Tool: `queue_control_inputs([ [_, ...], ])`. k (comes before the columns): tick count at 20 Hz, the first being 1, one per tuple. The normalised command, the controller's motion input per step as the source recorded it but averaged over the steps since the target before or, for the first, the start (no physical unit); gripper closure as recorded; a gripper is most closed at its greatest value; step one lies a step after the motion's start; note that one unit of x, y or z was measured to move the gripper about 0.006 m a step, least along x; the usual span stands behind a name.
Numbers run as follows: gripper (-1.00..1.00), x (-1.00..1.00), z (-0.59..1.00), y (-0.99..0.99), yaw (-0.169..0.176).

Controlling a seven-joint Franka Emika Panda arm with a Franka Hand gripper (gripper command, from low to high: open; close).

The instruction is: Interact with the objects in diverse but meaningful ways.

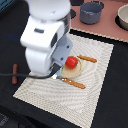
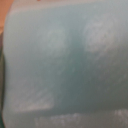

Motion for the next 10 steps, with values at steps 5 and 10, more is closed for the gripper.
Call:
queue_control_inputs([
  [5,1.00,0.13,-0.24,-0.39,0.055],
  [10,1.00,0.17,-0.25,-0.11,0.071],
])
